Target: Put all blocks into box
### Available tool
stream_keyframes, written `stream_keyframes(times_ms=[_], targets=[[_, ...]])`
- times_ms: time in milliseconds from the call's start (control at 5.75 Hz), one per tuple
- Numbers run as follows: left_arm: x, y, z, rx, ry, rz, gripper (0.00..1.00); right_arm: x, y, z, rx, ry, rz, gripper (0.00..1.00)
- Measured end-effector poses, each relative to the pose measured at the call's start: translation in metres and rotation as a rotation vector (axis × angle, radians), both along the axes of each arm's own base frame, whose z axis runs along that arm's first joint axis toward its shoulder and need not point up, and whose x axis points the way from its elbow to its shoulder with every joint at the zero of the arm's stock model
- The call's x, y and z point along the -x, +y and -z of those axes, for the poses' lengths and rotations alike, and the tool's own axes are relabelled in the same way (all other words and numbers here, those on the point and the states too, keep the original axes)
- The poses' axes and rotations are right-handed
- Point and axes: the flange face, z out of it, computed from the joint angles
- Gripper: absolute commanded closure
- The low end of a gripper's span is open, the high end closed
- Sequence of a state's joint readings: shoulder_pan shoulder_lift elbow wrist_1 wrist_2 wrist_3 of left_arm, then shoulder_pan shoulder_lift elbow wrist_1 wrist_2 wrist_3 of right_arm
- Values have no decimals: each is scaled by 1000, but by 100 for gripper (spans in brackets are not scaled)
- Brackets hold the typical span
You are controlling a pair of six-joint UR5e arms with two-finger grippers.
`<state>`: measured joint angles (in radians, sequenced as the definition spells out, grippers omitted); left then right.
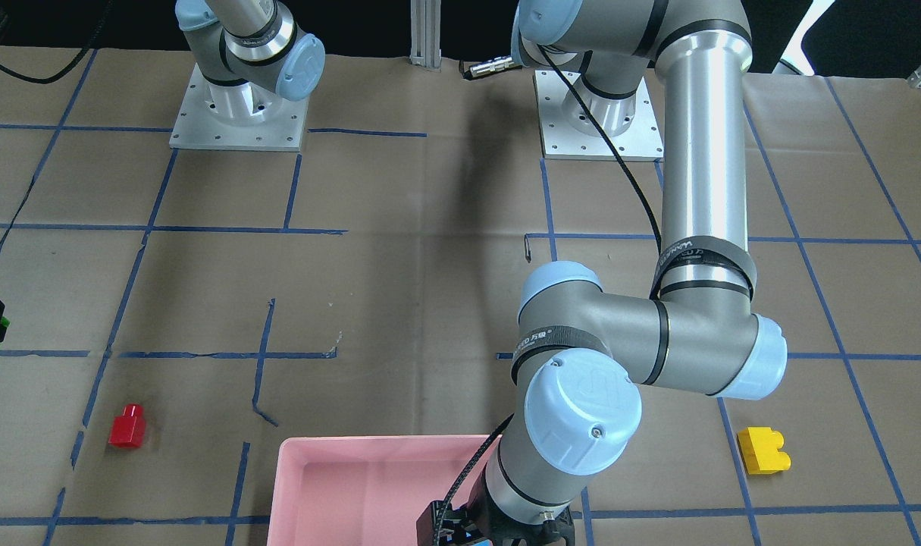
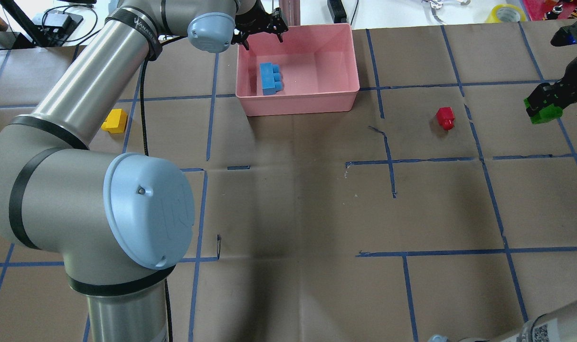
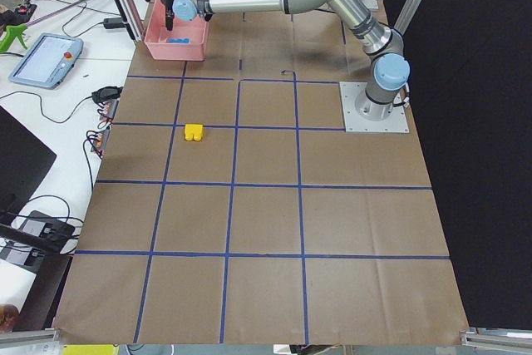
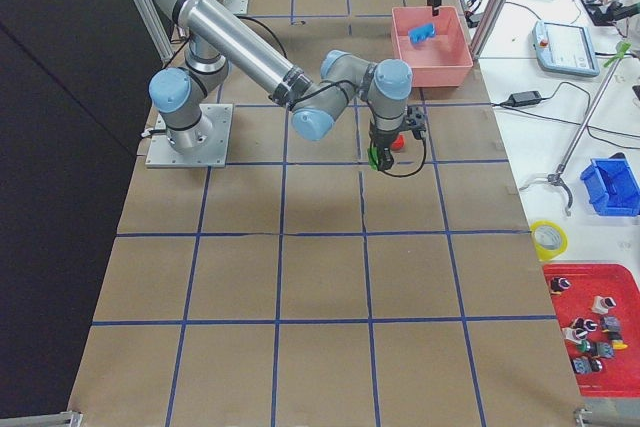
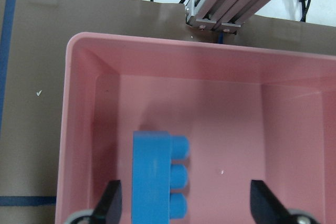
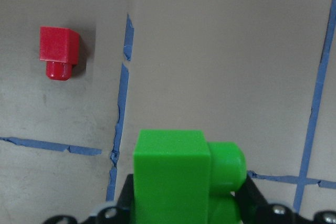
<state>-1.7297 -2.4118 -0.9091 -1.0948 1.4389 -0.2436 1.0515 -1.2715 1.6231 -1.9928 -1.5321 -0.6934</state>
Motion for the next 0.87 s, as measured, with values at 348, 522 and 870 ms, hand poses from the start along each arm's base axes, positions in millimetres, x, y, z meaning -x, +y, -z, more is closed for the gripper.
stream_keyframes(times_ms=[348,522,870], targets=[[-58,-6,-38,9,0,-53,0,-57,-23,-59,32,44,-87,97],[-115,-4,-64,-15,-13,-76,0,-98,-33,-86,21,42,-52,97],[-221,8,-83,-106,-70,-26,0,-196,-50,-109,18,5,57,97]])
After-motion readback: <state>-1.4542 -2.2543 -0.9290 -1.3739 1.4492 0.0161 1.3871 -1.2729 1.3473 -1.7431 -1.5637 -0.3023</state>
